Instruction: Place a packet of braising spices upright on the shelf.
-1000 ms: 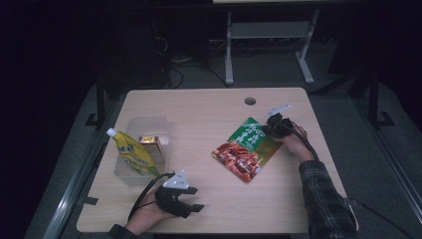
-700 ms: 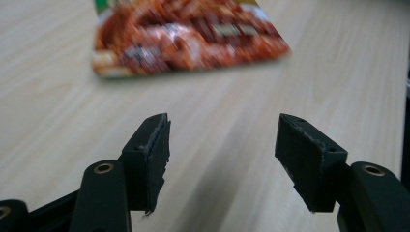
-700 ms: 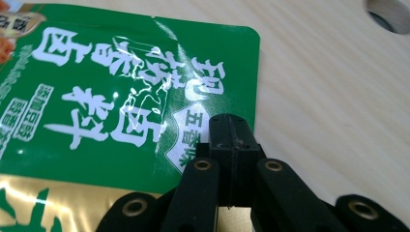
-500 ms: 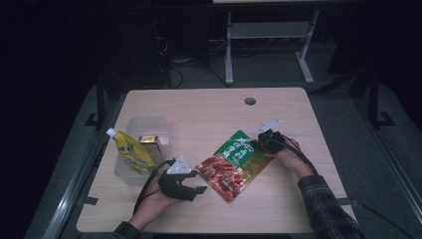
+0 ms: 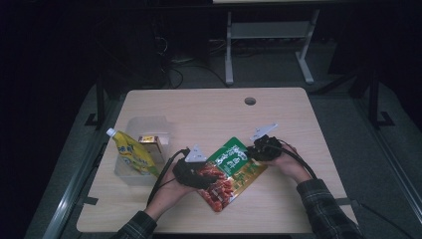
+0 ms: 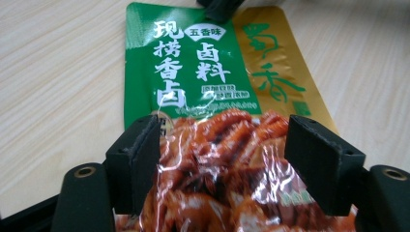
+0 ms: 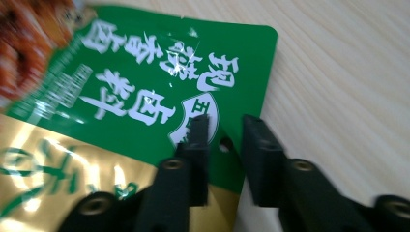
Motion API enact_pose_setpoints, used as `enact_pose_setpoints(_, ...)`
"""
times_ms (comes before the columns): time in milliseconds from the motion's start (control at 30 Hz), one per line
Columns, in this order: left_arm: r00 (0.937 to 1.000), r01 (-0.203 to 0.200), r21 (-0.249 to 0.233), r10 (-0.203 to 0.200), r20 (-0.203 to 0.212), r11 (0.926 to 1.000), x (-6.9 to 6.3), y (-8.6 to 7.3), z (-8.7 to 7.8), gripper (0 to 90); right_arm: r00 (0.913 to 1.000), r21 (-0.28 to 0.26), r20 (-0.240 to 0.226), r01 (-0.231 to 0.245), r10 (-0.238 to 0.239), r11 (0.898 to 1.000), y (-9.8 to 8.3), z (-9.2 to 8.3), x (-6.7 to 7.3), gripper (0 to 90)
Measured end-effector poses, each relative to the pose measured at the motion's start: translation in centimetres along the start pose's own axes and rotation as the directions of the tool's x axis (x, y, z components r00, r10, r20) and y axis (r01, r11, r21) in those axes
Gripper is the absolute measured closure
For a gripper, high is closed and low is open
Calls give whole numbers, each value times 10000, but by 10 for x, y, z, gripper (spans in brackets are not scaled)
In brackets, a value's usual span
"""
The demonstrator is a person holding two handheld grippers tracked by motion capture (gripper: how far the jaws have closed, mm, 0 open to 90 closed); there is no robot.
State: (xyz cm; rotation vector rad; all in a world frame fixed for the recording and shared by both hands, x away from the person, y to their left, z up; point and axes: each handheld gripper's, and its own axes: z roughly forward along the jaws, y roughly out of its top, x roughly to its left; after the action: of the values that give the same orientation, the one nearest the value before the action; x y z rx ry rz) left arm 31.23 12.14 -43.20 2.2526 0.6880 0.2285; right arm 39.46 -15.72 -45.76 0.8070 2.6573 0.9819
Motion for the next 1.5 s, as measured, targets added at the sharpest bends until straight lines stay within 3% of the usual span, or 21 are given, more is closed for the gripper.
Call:
enact_pose_setpoints(100, 10000, 35, 196, -36, 21, 9998, 3, 4, 7, 244, 9952, -124, -221, -961, 958, 9953, -5, -11, -5, 544)
enact_pose_setpoints(233, 10000, -27, 385, 27, -4, 9993, 8, 8, 19, 206, 9910, -366, 292, -1294, 1305, 9909, -20, -29, 2, 417)
enact_pose_setpoints(333, 10000, 31, 633, -29, -40, 9980, 12, 9, 28, 180, 9845, -846, 267, -1707, 1735, 9817, -32, -46, 9, 359)
enact_pose_setpoints(533, 9988, 472, 963, -456, -195, 9942, 24, 5, 41, 149, 9815, -1162, 210, -1866, 1902, 9755, -57, -71, 30, 286)
enact_pose_setpoints(600, 9975, 706, 1112, -692, -166, 9913, 27, 3, 44, 149, 9812, -1136, 76, -1905, 1926, 9751, -64, -76, 35, 271)
enact_pose_setpoints(700, 9973, 733, 1215, -741, 21, 9899, 31, 1, 44, 157, 9813, -1194, 8, -1910, 1925, 9743, -72, -82, 42, 253)
enact_pose_setpoints(833, 9986, 515, 1197, -525, 54, 9915, 29, 1, 42, 246, 9827, -1371, -19, -1836, 1851, 9734, -78, -89, 47, 232)
enact_pose_setpoints(1033, 9997, -130, 1378, 99, 233, 9904, 22, 5, 41, 695, 9796, -1489, 37, -1980, 2008, 9688, -79, -92, 48, 194)
enact_pose_setpoints(1100, 9996, -265, 1498, 244, 160, 9884, 20, 7, 42, 796, 9800, -1469, 79, -1958, 1991, 9696, -79, -91, 48, 184)
enact_pose_setpoints(1167, 9996, -281, 1531, 273, 72, 9878, 19, 7, 42, 837, 9794, -1396, 110, -1981, 2016, 9702, -79, -91, 48, 165)
enact_pose_setpoints(1233, 9999, -76, 1389, 59, 125, 9903, 20, 7, 41, 870, 9779, -1367, 62, -2062, 2090, 9689, -79, -90, 48, 144)
enact_pose_setpoints(1333, 9963, 675, 861, -718, 479, 9940, 27, 4, 38, 890, 9758, -1486, -35, -2169, 2188, 9648, -80, -88, 47, 144)
enact_pose_setpoints(1367, 9952, 820, 675, -853, 486, 9943, 27, 4, 37, 892, 9710, -1508, -242, -2388, 2379, 9593, -81, -88, 47, 144)
enact_pose_setpoints(1400, 9962, 754, 494, -774, 394, 9959, 28, 5, 33, 894, 9661, -1504, -379, -2582, 2554, 9543, -80, -89, 48, 144)
enact_pose_setpoints(1500, 9971, 750, -136, -748, 156, 9971, 27, 9, 24, 896, 9655, -1636, -547, -2603, 2547, 9515, -80, -86, 47, 146)
